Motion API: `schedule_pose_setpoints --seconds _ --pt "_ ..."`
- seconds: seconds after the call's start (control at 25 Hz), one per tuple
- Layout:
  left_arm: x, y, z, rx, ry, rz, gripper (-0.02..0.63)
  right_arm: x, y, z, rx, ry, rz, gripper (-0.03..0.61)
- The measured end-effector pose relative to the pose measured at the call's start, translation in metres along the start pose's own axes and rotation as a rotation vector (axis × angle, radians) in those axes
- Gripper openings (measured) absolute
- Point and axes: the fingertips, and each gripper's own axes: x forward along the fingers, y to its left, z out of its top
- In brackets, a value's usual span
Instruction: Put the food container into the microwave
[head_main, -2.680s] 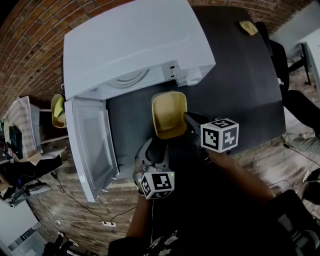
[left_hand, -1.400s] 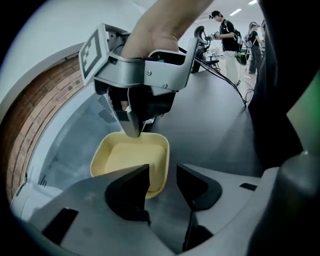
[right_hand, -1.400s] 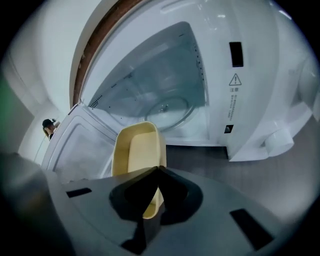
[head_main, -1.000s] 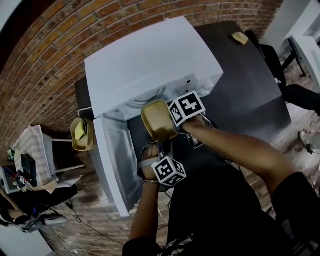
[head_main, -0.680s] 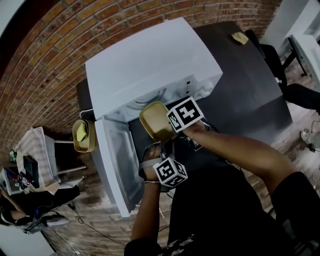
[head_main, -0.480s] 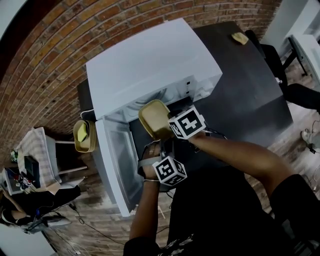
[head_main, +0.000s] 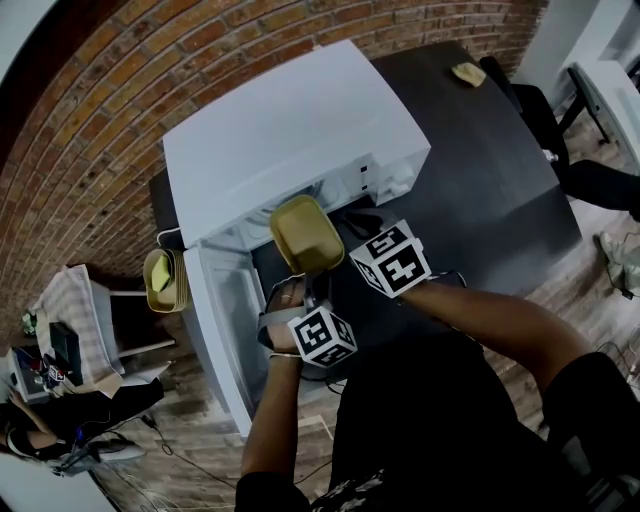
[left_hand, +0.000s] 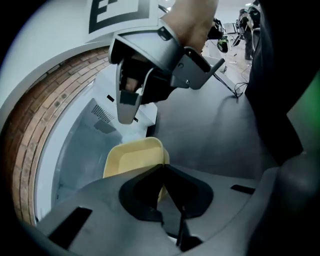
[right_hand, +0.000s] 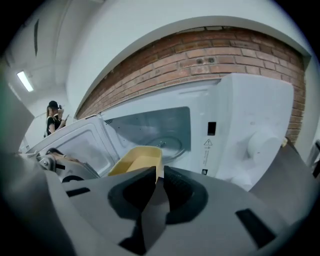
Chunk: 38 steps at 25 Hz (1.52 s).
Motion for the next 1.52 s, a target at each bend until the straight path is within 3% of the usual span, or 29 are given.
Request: schedule_pose_setpoints --seconds 0.36,0.6,1.04,1.52 --pt "0.014 0.013 0.004 0.022 0.01 0.011 0.017 -0.049 0.012 -0.003 -0.128 -0.123 -0.015 0.086" --pt "0.021 0.036 -0.001 -0.044 0.0 0.016 0.018 -0.063 0.022 -0.01 -0.155 -0.135 -0.006 0.086" --pt "0.049 0.091 -0.017 -0.112 0.037 0.091 0.018 -0.098 0.015 -0.023 -0.102 -0.123 0.022 0.086" --pt "0.069 0.125 -0.022 -0.151 0.024 0.167 0.018 -0.119 0.009 -0.04 -0.064 -0.119 -0.035 0.086"
